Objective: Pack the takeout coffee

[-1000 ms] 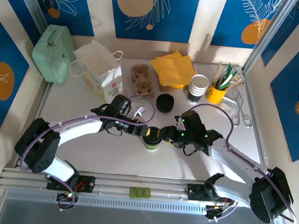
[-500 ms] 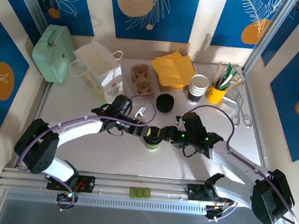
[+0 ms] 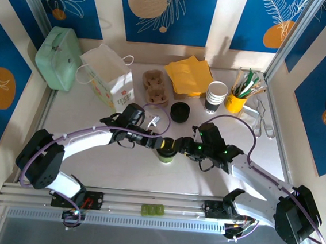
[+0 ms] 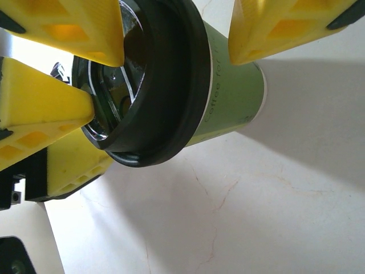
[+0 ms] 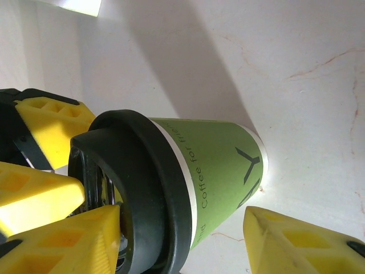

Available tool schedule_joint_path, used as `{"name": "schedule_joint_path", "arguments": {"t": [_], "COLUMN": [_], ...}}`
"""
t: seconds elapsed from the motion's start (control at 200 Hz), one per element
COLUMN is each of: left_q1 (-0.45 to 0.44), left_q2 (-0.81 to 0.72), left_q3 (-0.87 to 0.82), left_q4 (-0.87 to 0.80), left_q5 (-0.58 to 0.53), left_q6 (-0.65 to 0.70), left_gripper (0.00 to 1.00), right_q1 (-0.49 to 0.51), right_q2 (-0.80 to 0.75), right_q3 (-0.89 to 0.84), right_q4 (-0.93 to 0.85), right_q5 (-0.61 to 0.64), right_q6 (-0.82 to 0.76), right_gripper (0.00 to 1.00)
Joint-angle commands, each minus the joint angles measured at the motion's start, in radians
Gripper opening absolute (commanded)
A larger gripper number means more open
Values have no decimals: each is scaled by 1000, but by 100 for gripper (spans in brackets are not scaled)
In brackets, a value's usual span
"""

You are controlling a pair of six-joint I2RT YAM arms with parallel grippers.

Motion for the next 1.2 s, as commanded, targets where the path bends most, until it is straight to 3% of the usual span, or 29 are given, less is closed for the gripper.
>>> {"name": "schedule_joint_path", "arguments": {"t": [0.0,0.43,0.69,0.83,1.01,1.196], "left_q1": [-13,-29,-28,-27,-1,27], "left_q2": [-11,-69,-136,-226,-346,-493], "left_q3": [5,43,79,104,120,64], "left_q4": [-58,-113,-197,-288,-445,-479], "left_q5": [-80,-83,-144,-289,-600,-748], "left_q6": [11,-9,-26,-49,-120,-154], "left_gripper": [52,60,60,64,86,96], "right_q1": [-1,2,4,41,145,289], "right_q2": [12,-58,-83,-80,-33,77], "right_q3": [8,89,196,259,341,489], "right_q4": [-176,-174,-321,-391,-498,-636], "right_q5": [88,20,23,65,219,439], "right_q6": [-49,-28,-55,-64,-68,-81], "right_gripper": [57,57,63,74,81,91]}}
